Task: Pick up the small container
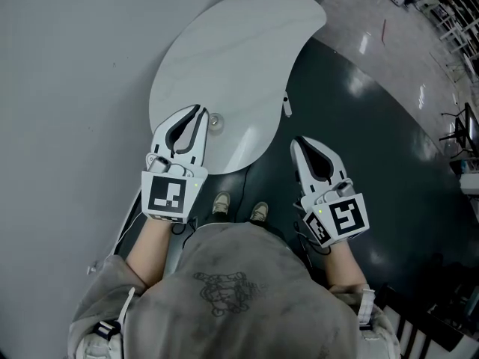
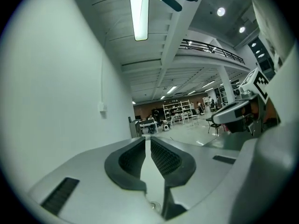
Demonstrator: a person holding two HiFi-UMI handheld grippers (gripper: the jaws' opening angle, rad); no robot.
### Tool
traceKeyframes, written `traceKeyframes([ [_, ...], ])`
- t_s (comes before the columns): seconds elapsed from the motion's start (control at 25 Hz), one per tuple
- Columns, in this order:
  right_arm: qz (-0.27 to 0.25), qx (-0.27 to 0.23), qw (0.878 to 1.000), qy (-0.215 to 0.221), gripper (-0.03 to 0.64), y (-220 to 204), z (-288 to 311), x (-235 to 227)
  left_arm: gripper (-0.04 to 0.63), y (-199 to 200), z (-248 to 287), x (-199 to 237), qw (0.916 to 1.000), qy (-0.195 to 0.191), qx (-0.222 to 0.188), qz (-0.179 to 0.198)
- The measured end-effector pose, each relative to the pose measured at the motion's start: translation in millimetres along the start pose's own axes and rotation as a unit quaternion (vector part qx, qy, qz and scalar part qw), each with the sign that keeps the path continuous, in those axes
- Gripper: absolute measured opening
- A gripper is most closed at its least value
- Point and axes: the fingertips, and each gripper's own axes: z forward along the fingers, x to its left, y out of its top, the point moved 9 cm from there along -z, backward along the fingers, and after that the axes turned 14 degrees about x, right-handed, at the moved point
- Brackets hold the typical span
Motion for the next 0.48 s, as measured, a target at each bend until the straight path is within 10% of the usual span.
traceKeyframes([
  [0.48,-0.016,0.014,1.0,0.01,0.032,-1,23,-22,0.291,-18,50,-10,0.9996,-0.013,0.002,0.024],
])
